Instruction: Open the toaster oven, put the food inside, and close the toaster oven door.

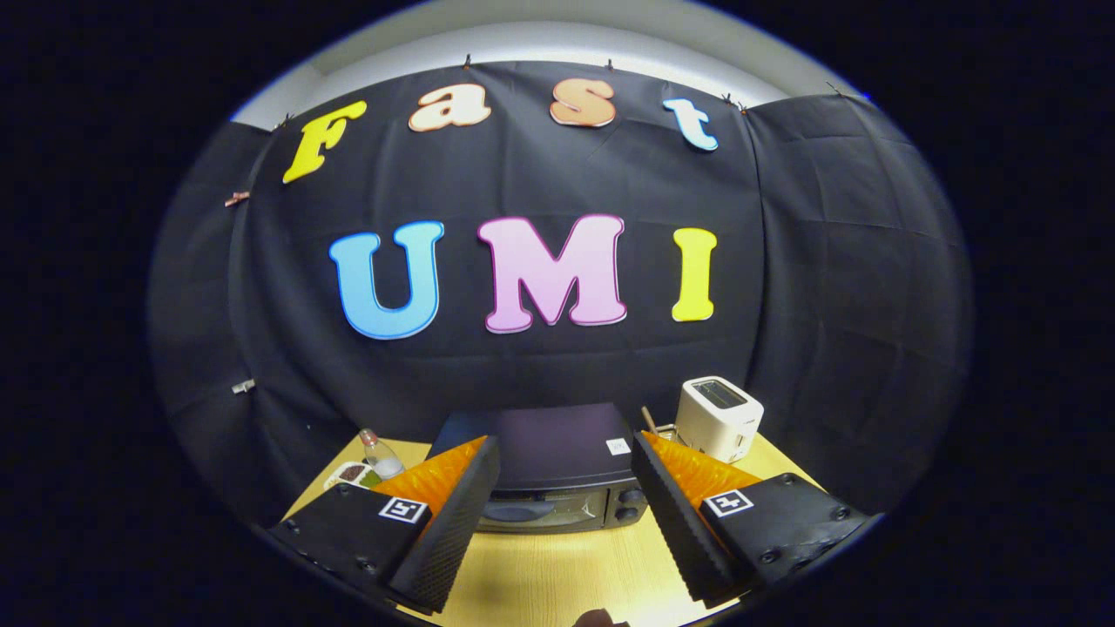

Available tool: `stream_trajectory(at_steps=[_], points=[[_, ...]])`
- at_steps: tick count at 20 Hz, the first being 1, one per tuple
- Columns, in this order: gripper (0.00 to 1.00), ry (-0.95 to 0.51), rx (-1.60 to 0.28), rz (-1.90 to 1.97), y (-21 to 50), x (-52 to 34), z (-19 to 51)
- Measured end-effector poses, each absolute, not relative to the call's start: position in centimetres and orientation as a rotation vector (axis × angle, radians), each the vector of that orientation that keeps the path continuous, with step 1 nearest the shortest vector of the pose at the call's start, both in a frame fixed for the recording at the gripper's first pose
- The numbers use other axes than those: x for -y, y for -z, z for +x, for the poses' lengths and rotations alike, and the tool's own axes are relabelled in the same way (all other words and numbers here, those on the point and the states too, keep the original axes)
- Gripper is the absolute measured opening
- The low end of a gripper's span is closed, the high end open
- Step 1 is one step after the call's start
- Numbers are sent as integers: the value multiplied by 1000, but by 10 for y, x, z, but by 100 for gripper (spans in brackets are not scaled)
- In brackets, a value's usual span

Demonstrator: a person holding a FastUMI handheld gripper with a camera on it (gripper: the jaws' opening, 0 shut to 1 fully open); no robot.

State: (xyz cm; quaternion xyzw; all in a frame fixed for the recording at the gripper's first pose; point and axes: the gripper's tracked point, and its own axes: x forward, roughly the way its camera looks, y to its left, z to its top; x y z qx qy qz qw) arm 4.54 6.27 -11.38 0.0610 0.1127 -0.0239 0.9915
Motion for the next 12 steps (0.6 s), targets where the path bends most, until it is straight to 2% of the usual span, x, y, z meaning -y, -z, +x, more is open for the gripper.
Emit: stream_trajectory(at_steps=[6,12], points=[[99,41,-132,88,63,-43,15],[99,31,-113,60,47,-43,-8]])
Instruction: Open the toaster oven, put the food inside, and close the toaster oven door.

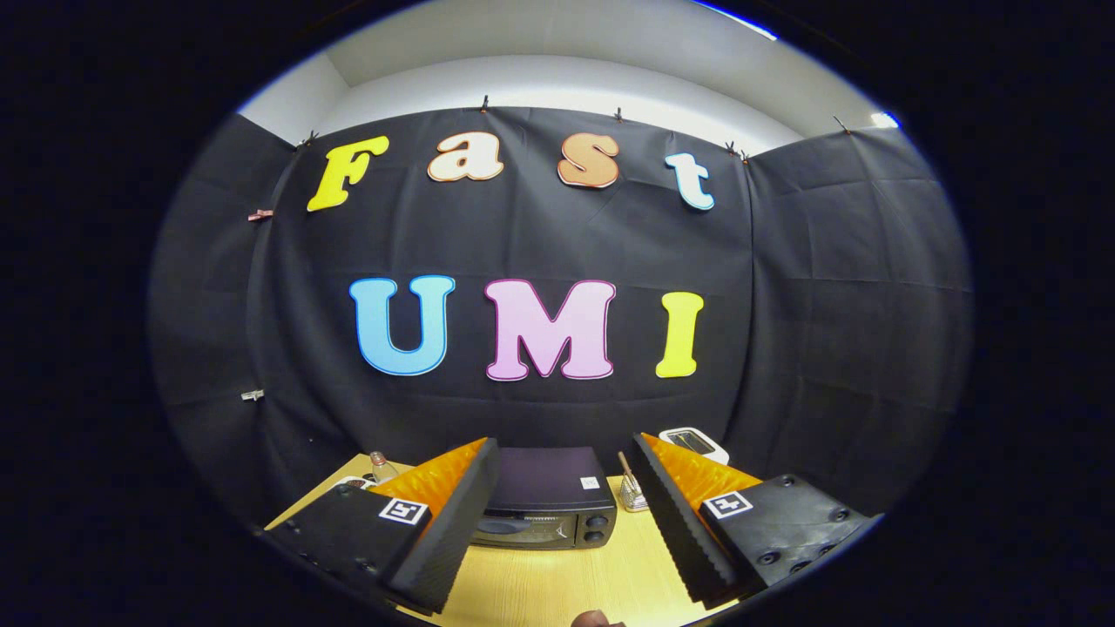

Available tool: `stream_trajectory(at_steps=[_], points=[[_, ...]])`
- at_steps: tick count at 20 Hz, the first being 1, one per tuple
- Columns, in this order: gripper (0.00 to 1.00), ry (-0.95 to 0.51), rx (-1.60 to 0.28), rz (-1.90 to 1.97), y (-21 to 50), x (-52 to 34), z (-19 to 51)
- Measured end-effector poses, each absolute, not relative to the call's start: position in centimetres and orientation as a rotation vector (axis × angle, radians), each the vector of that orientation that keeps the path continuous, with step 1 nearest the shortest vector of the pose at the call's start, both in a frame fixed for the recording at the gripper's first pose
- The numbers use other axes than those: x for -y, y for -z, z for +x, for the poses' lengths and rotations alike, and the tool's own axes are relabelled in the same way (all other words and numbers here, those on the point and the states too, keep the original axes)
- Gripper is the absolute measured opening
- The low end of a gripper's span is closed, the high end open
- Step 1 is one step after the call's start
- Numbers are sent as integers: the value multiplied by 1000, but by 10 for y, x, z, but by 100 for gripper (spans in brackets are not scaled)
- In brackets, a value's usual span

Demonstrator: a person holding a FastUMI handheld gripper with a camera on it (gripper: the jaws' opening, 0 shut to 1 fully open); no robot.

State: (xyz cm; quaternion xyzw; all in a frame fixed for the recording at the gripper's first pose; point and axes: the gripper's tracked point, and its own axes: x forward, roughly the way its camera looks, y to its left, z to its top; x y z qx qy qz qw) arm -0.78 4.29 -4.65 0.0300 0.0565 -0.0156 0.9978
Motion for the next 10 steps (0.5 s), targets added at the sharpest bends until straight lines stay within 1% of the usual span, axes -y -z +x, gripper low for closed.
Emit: stream_trajectory(at_steps=[4,10], points=[[99,49,-112,89,47,-39,-13],[99,34,-112,63,48,-44,-18]])
